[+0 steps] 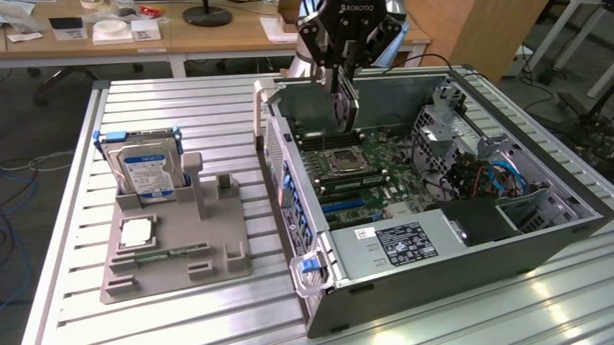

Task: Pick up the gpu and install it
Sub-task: 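Pick up the gpu and move the gpu toward the slot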

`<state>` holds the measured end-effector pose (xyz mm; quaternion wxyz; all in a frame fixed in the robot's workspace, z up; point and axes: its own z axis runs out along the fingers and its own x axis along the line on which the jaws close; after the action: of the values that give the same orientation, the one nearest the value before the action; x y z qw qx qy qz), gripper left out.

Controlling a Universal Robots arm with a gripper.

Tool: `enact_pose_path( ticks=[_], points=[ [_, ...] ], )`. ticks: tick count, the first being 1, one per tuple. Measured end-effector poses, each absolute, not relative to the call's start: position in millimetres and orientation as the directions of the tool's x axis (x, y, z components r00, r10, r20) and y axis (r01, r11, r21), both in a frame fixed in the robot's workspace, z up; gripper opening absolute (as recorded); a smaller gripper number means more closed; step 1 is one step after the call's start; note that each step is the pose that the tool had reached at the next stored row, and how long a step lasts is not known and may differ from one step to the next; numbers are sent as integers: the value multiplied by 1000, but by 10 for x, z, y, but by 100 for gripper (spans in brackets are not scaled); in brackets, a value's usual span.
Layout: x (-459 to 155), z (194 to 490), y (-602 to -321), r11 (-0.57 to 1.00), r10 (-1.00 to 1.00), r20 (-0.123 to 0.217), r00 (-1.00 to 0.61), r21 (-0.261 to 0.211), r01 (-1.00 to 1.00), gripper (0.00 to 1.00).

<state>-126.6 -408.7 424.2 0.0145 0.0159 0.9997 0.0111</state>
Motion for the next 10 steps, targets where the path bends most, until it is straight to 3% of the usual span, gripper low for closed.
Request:
enact_pose_path(
  ticks=[10],
  points=[
    [-1204,4242,-4071,999,32,-29,-999,23,32,27]
  ],
)
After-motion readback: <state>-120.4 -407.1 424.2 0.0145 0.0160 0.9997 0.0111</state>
